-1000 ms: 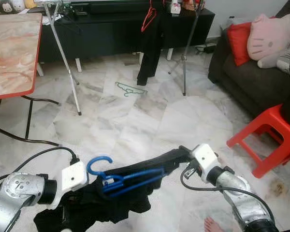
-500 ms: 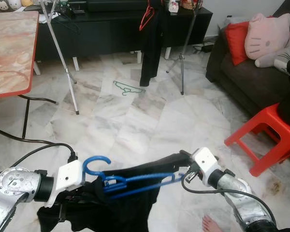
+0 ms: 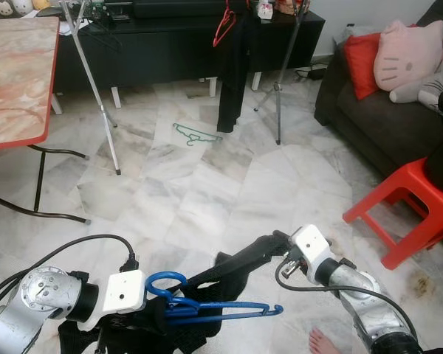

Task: Hang hanger

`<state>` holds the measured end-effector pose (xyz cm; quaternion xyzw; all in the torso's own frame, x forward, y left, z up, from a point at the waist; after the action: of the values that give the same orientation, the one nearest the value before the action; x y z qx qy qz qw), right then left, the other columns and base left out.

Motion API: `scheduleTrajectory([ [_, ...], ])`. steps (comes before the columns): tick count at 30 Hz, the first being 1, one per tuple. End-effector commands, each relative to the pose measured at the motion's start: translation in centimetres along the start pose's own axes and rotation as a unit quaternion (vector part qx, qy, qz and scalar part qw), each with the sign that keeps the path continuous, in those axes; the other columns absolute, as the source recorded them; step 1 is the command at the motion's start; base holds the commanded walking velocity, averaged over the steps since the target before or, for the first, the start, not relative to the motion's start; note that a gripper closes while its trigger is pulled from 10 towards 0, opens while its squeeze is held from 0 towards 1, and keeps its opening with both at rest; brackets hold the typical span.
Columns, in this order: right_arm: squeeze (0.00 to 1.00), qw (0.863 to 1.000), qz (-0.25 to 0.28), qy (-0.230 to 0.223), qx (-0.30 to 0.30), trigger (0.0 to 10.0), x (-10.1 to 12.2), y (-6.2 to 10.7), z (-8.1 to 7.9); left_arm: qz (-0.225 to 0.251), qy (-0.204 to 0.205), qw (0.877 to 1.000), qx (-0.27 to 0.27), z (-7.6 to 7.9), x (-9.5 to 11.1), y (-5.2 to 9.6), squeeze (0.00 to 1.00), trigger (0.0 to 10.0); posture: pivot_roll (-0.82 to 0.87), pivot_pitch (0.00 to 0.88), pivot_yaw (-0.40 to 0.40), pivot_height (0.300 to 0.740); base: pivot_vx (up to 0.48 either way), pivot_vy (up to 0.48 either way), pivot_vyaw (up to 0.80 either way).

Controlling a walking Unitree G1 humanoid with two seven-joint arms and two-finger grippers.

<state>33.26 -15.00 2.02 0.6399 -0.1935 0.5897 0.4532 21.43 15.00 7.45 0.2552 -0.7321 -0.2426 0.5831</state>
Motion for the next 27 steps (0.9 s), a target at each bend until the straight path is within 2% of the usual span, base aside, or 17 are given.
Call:
scheduleTrajectory([
  [1,1.00,1.000,-0.003,-0.016,0.003,10.0,-0.2,0.4,0.4,-0.002,0.006,1.000,-0.001,0.2,-0.3,-0.2,0.00,10.0,0.00,0.096,-0.119,0.740,0.000,0.000,0.00],
  [8,1.00,0.997,-0.018,-0.022,0.070,10.0,-0.5,0.3,-1.4,0.008,0.007,1.000,0.016,-0.3,-0.1,-1.3,0.00,10.0,-0.01,0.096,-0.117,0.740,0.000,0.000,0.00],
  [11,1.00,0.997,-0.017,-0.035,0.073,10.0,-0.4,0.3,-1.4,0.009,0.007,1.000,0.020,-0.4,0.0,-1.5,0.00,10.0,-0.01,0.096,-0.119,0.740,0.000,0.000,0.00],
  [13,1.00,0.995,-0.017,-0.064,0.071,10.0,-0.4,0.4,-1.0,0.012,0.008,1.000,0.021,-0.4,0.0,-1.6,0.00,10.0,-0.01,0.096,-0.119,0.740,0.000,0.000,0.00],
  [16,1.00,0.993,-0.027,-0.065,0.090,10.0,-0.6,0.7,-1.2,0.013,0.009,1.000,0.022,-0.4,0.0,-1.7,0.00,10.0,-0.01,0.097,-0.119,0.740,0.000,0.000,0.00],
  [21,1.00,0.995,0.000,-0.072,0.070,10.0,0.9,0.8,0.5,0.012,0.013,0.999,0.034,-0.7,-0.1,-2.1,0.00,10.0,-0.01,0.096,-0.119,0.740,0.000,0.000,0.00],
  [24,1.00,0.991,0.074,-0.113,0.012,10.0,4.8,0.6,3.8,0.000,0.029,0.996,0.080,-2.2,-0.6,-2.7,0.00,10.0,-0.01,0.096,-0.114,0.740,0.000,0.000,0.00],
  [25,1.00,0.984,0.114,-0.135,-0.003,10.0,6.9,0.6,5.0,0.008,0.040,0.993,0.108,-3.2,-0.5,-2.9,0.00,10.0,-0.01,0.096,-0.114,0.740,0.000,0.000,0.00],
  [26,1.00,0.979,0.138,-0.149,-0.009,10.0,8.2,0.6,5.5,0.015,0.048,0.991,0.125,-3.7,-0.3,-3.1,0.00,10.0,-0.01,0.096,-0.114,0.740,0.000,0.000,0.00],
  [27,1.00,0.979,0.138,-0.149,-0.009,10.0,8.2,0.6,5.5,0.015,0.048,0.991,0.125,-3.7,-0.3,-3.1,0.00,10.0,-0.01,0.096,-0.114,0.740,0.000,0.000,0.00],
])
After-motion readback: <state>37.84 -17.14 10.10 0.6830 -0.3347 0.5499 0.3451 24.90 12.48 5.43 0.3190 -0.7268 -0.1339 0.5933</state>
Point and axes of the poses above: a point about 5 cm out from each wrist's last joint towards the gripper, its own y axis pointing back from the gripper into the wrist, its own x axis along the axis of the wrist's last joint, z = x × y, the point moved 6 cm from there along -y, pointing out of the wrist towards the gripper, and after that the axes turned 6 degrees about -y, right-handed, at the moved point
